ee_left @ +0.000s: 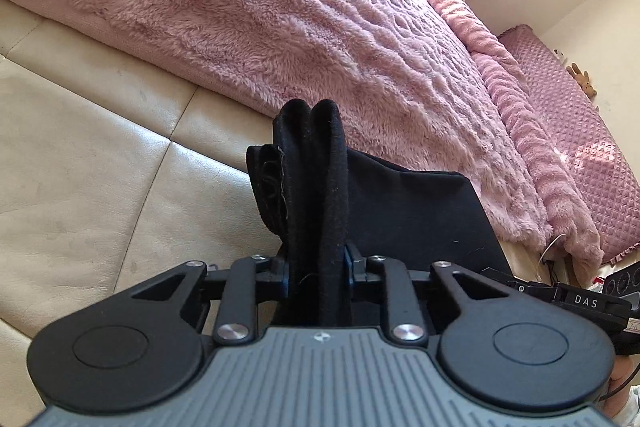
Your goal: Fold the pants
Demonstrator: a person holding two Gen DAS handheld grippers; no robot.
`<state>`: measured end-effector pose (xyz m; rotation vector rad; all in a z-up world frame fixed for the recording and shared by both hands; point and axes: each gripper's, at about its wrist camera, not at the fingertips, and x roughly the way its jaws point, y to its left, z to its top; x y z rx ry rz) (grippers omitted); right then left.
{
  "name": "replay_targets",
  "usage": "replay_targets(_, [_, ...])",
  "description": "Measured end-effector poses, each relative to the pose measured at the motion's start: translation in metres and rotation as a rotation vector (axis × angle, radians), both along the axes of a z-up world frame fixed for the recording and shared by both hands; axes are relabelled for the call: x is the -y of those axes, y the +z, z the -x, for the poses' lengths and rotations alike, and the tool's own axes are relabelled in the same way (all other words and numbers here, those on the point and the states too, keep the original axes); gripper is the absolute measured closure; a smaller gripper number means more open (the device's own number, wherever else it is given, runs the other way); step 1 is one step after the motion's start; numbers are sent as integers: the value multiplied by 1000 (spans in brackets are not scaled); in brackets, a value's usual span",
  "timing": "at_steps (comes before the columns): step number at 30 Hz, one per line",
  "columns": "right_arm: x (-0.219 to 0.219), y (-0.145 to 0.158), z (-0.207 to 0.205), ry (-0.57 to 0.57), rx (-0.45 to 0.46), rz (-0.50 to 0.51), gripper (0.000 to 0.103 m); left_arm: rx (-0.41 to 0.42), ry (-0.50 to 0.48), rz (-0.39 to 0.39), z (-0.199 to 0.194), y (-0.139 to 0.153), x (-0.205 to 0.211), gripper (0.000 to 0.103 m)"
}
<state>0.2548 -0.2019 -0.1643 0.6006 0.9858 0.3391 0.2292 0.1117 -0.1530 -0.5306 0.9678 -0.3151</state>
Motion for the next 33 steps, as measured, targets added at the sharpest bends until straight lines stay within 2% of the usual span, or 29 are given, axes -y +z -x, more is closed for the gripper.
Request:
replay_targets(9, [-52, 30, 5, 86, 47, -3, 88, 46, 10, -84, 15, 42, -45, 77])
replay_targets(14, [-99, 40, -2, 158, 66, -7, 88, 64, 28, -150, 19, 63, -84, 77])
replay_targets(19, [-147, 44, -12, 218, 74, 0, 88, 70, 24, -202, 16, 72, -124, 77])
replay_targets(26, [-202, 26, -40, 246, 29, -32, 88, 38, 27, -223, -15, 58, -176, 77])
replay_targets(33, [-241, -11, -71, 263, -41, -10, 88, -29, 13, -216, -49, 12, -210, 77])
